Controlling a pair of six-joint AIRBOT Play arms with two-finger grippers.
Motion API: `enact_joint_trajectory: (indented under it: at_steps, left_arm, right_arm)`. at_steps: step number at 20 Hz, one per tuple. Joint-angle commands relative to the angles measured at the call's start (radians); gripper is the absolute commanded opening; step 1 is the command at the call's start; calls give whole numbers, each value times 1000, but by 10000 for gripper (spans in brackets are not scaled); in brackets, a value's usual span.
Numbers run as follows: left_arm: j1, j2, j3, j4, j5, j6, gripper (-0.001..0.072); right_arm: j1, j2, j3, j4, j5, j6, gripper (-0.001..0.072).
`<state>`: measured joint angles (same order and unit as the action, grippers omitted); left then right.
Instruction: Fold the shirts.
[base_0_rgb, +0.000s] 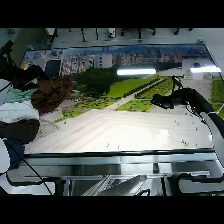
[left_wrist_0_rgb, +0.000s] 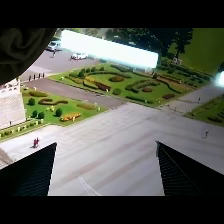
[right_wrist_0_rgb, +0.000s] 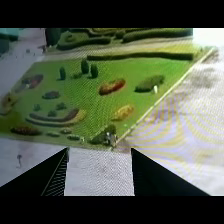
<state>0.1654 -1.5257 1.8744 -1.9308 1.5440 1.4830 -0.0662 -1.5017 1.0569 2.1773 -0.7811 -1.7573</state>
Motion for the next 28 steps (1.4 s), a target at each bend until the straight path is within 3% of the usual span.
enact_joint_trajectory:
  at_steps: [1,4,8,12,15,18,21,25,28]
  left_arm:
    - [0,0,1,0,0,0,696]
    - [0,0,1,0,-1,0,696]
    - [0,0,1,-8,-121,0,696]
    - [0,0,1,4,-152,9,696]
    - [0,0,-1,100,-97,42,696]
    - [5,0,-93,254,-80,68,697]
    - [4,0,-239,360,-239,67,697]
    - [4,-33,-352,360,-546,23,697]
    - [12,-163,-285,360,-571,23,696]
  right_arm:
    - [-1,-1,0,0,0,0,438]
    - [-1,-1,0,0,0,0,438]
    - [-1,-1,0,0,0,0,438]
    - [0,-1,0,10,-9,40,438]
    - [1,0,1,35,-20,66,437]
    - [6,-1,1,34,-57,8,441]
    - [6,0,1,34,-97,-1,446]
    - [8,0,1,35,-133,0,447]
    - [21,0,1,35,-135,-11,446]
